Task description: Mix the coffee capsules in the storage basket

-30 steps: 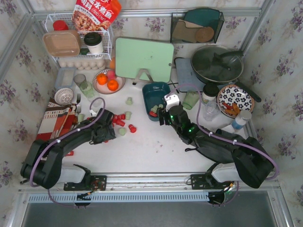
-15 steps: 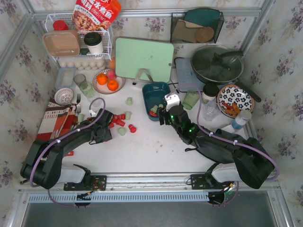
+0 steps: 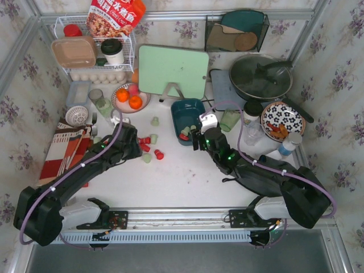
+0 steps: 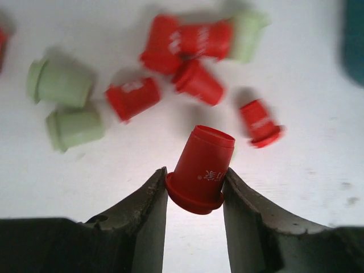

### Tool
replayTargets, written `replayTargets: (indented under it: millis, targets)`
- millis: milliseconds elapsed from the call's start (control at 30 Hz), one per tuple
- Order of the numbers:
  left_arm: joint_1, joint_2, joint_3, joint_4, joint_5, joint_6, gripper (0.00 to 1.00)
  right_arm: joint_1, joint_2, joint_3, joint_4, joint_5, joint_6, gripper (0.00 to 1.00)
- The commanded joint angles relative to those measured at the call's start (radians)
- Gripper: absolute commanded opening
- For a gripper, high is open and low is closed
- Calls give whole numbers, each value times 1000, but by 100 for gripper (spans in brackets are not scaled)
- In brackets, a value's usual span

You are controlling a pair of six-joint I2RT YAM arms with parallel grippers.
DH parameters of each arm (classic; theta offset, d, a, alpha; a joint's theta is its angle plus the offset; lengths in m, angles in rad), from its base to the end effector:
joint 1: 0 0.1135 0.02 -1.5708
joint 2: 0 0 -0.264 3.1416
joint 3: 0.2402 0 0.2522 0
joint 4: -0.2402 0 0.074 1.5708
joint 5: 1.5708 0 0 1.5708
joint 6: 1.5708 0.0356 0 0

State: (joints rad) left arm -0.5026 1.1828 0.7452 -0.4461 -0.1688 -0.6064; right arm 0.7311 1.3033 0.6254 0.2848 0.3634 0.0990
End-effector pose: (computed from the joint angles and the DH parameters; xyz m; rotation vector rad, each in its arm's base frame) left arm 0.2102 -0.1087 0.2241 -0.2017 2.4502 -0.2861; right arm 0.2152 0.1760 0.2201 -0.3743 1.9055 0.1950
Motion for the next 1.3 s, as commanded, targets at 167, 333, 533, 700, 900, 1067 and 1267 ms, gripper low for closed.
replayTargets:
  millis: [167, 333, 533, 700, 900, 1067, 1267]
  targets:
    - [-62, 120, 144, 434, 198, 154, 30, 0, -89, -96, 137, 193, -3, 73]
    - [-136, 370, 333, 489, 187, 211, 32, 0, -115, -148, 209, 292, -31, 74]
    - [-203, 606, 572, 416, 132, 263, 33, 1, -96, -143, 210, 306, -37, 75]
    - [-216, 741, 738, 260, 15, 225, 41, 1, -107, -140, 202, 303, -35, 76]
    - [-234, 758, 747, 254, -69, 224, 54, 0, -125, -141, 194, 297, -29, 83]
    - [-243, 692, 694, 292, -121, 240, 61, 1, -131, -139, 189, 297, -27, 89]
    - [-243, 480, 524, 279, -335, 216, 64, 1, -133, -135, 182, 301, -25, 100]
